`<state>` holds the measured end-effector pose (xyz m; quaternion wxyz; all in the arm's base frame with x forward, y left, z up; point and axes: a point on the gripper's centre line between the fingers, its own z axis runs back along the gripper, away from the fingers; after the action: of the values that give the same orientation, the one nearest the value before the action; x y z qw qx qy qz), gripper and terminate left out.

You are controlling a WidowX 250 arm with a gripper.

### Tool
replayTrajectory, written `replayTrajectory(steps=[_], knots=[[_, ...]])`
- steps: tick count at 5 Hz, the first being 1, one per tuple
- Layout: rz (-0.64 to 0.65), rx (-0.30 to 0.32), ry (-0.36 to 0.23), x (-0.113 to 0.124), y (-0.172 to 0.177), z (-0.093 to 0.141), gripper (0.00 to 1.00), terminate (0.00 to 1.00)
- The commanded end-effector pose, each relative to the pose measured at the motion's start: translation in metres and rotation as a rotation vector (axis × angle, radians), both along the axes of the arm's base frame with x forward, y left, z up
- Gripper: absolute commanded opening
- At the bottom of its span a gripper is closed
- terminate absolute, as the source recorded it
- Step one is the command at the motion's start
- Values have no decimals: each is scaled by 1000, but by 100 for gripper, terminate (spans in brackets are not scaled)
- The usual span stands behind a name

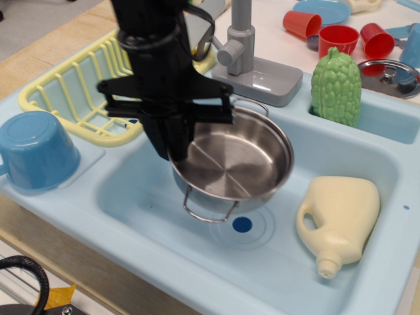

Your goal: Put pot or pan from sink into drying rack

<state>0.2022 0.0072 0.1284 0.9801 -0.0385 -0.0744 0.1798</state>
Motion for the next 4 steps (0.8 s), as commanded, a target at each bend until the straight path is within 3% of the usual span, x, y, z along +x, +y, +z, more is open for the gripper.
replayTrajectory(steps=[1, 2, 4], knots=[[113, 34, -80, 1, 31, 35, 0, 0], [171, 42, -126, 2, 54, 50, 0, 0], [229, 0, -122, 14, 96, 53, 0, 0]])
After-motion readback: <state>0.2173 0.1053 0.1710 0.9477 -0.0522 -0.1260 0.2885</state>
